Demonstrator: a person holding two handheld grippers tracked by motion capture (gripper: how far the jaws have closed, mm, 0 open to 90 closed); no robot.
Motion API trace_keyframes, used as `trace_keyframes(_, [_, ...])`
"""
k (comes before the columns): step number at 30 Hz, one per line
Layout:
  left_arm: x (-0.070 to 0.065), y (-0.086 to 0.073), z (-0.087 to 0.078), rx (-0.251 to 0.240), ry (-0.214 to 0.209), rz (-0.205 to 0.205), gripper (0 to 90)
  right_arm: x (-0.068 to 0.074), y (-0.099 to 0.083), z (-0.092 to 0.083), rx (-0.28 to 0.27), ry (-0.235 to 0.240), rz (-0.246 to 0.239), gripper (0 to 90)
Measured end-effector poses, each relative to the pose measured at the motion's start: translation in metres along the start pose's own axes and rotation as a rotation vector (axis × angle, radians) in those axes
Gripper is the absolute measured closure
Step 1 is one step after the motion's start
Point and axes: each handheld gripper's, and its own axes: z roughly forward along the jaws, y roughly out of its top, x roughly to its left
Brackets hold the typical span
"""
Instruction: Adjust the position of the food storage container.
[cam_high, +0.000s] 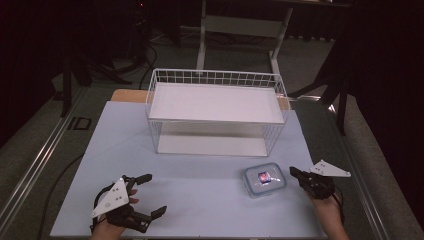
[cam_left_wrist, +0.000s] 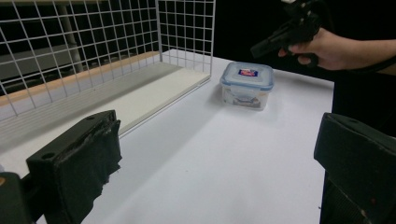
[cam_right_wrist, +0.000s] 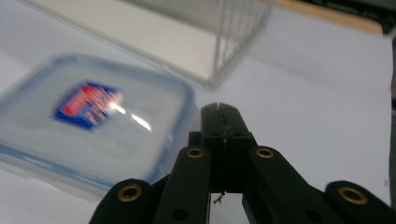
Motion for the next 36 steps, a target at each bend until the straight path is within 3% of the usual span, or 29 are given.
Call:
trace_keyframes(5, [0.001, 0.000, 0.000, 0.001, -0.004, -0.002, 1.4, -0.004, -0.014, 0.009, 0.036, 0.012, 0.053, 90.0])
trace_keyframes(7, [0.000, 0.000, 0.001, 0.001, -0.004, -0.002, 1.4, 0.002, -0.017, 0.015, 0.076, 0.034, 0.030, 90.0])
trace_keyframes(10, [0.000, 0.000, 0.000, -0.003, -0.008, -0.004, 1.4, 0.008, -0.018, 0.017, 0.085, 0.036, 0.018, 90.0])
trace_keyframes(22, [-0.001, -0.001, 0.001, 0.007, -0.013, 0.001, 1.4, 0.023, -0.013, 0.020, 0.080, 0.107, 0.035, 90.0])
trace_keyframes(25, [-0.001, -0.001, 0.002, 0.010, -0.015, 0.001, 1.4, 0.023, -0.012, 0.025, 0.083, 0.097, 0.032, 90.0])
trace_keyframes(29, [-0.002, -0.002, 0.003, 0.019, -0.017, 0.005, 1.4, 0.027, -0.011, 0.029, 0.107, 0.078, -0.009, 90.0])
trace_keyframes(36, [-0.002, -0.002, 0.004, 0.022, -0.020, 0.004, 1.4, 0.040, -0.010, 0.036, 0.127, 0.128, -0.016, 90.0])
